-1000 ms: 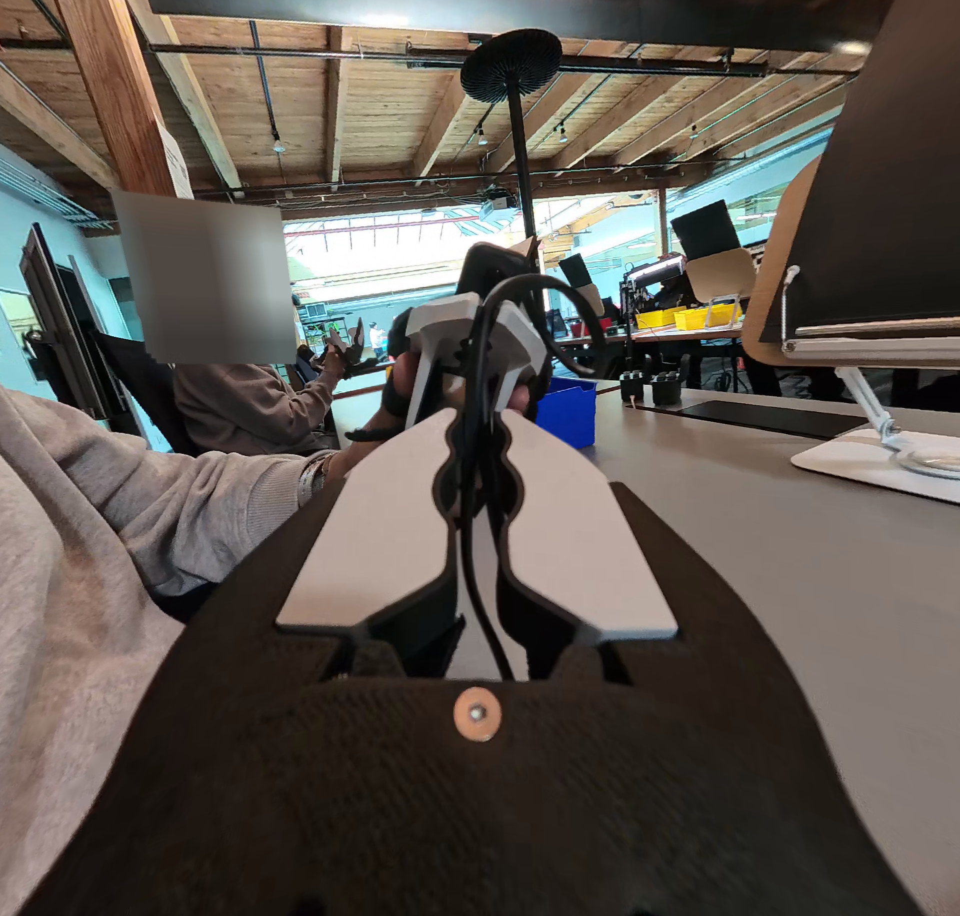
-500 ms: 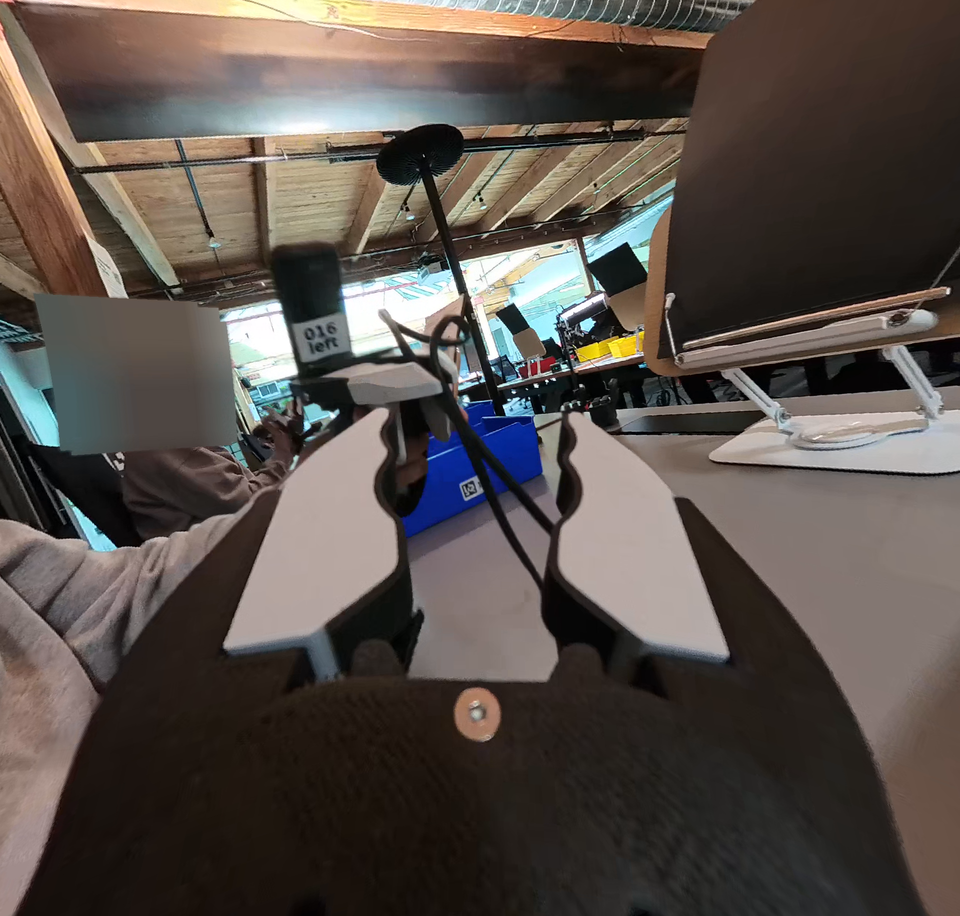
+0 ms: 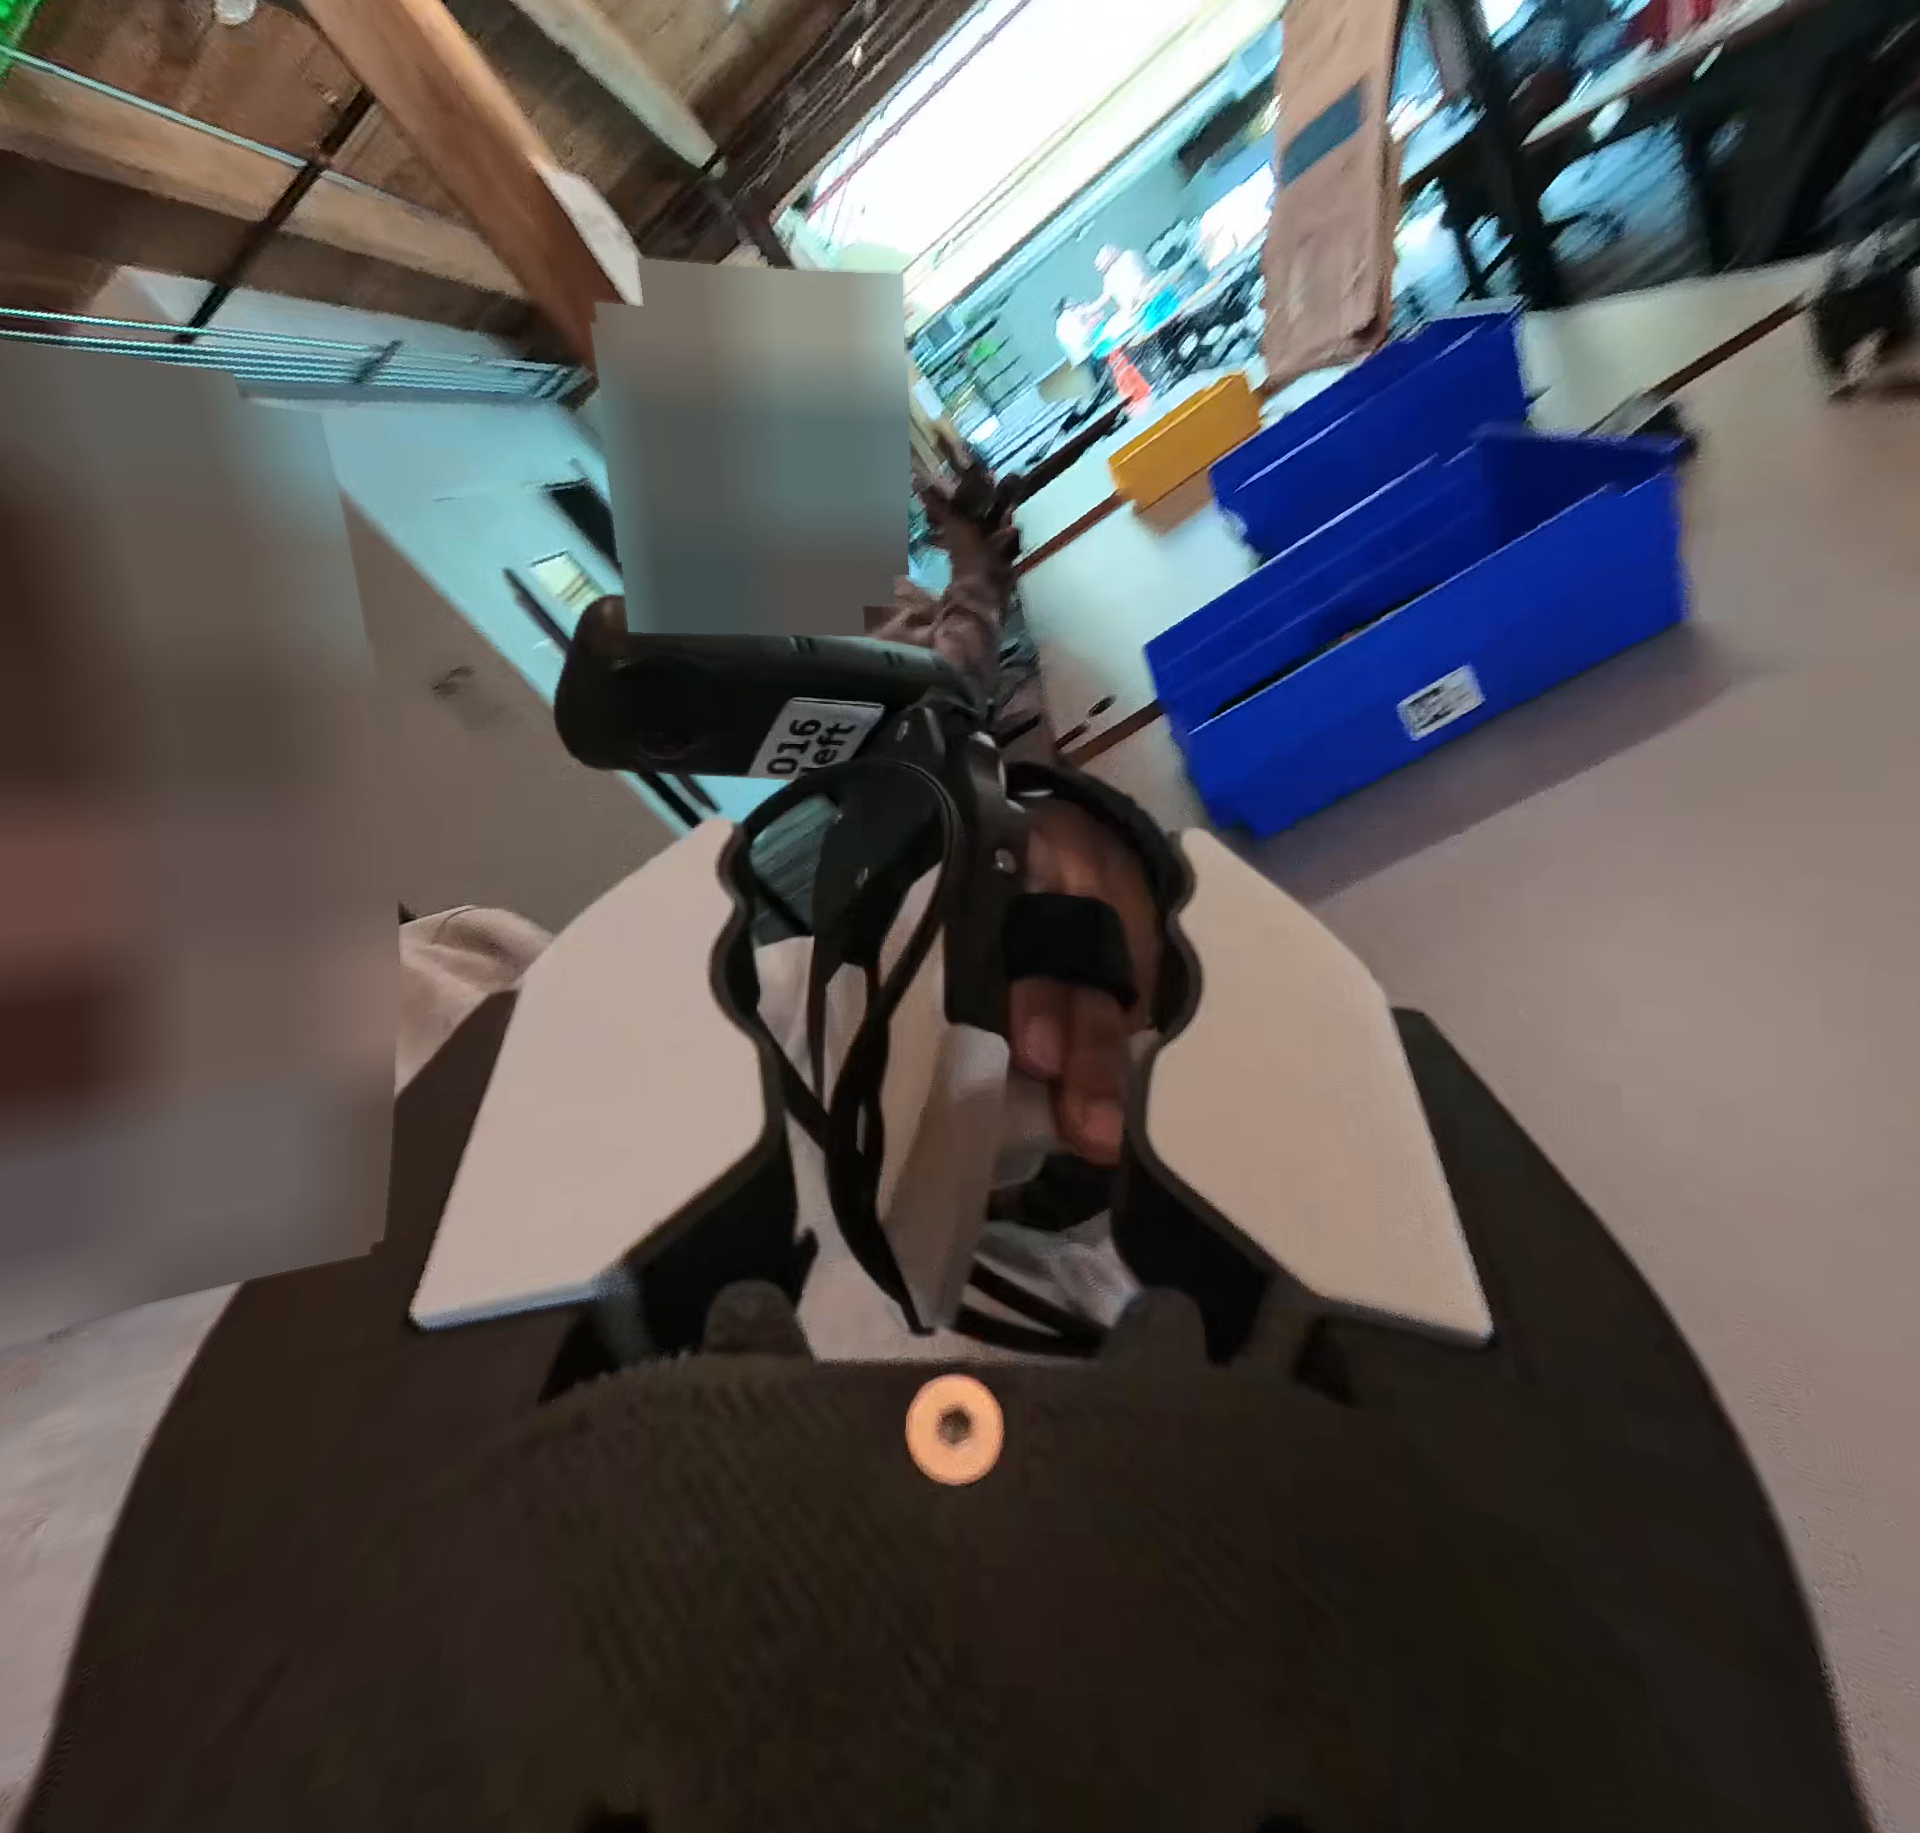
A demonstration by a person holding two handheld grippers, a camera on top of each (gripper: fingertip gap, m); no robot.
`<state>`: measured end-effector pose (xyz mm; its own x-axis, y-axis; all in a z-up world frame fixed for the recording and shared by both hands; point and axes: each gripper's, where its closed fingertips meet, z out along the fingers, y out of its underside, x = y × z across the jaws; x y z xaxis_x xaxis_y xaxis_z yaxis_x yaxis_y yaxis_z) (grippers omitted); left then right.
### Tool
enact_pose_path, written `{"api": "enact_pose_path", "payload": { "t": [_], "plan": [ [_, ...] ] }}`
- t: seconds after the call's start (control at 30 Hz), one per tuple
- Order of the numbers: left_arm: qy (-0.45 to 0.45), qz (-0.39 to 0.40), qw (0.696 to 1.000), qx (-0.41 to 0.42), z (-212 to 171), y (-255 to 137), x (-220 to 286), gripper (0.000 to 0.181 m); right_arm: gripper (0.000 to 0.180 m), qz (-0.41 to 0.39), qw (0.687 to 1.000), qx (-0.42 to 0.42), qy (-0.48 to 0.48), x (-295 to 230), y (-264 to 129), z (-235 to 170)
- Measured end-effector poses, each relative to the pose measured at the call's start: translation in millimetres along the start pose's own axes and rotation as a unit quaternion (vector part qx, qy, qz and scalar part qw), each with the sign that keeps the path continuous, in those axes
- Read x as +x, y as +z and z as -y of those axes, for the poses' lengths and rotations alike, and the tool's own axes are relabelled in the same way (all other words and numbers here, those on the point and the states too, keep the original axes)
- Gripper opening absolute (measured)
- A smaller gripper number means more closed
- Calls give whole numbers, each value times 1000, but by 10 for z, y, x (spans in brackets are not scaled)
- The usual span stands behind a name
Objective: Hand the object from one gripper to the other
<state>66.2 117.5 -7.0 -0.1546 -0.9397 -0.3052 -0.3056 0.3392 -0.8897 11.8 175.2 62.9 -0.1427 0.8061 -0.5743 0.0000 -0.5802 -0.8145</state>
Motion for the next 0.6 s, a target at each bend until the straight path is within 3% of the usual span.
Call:
{"api": "enact_pose_path", "payload": {
  "t": [0.17,0.37,0.5,0.6],
  "plan": [
    [-8,29,998,-55,-200,-19,-115,0,68,14,1000,-6,-17,-61,186,-10],
    [-47,44,995,-72,-361,-12,-224,0,92,-136,974,-95,-154,24,245,-244],
    [-42,39,994,-90,-399,62,-174,15,75,-219,947,-141,-188,191,233,-341],
    [-34,27,995,-90,-378,110,-108,29,60,-186,958,-154,-153,156,242,-421]
  ]
}}
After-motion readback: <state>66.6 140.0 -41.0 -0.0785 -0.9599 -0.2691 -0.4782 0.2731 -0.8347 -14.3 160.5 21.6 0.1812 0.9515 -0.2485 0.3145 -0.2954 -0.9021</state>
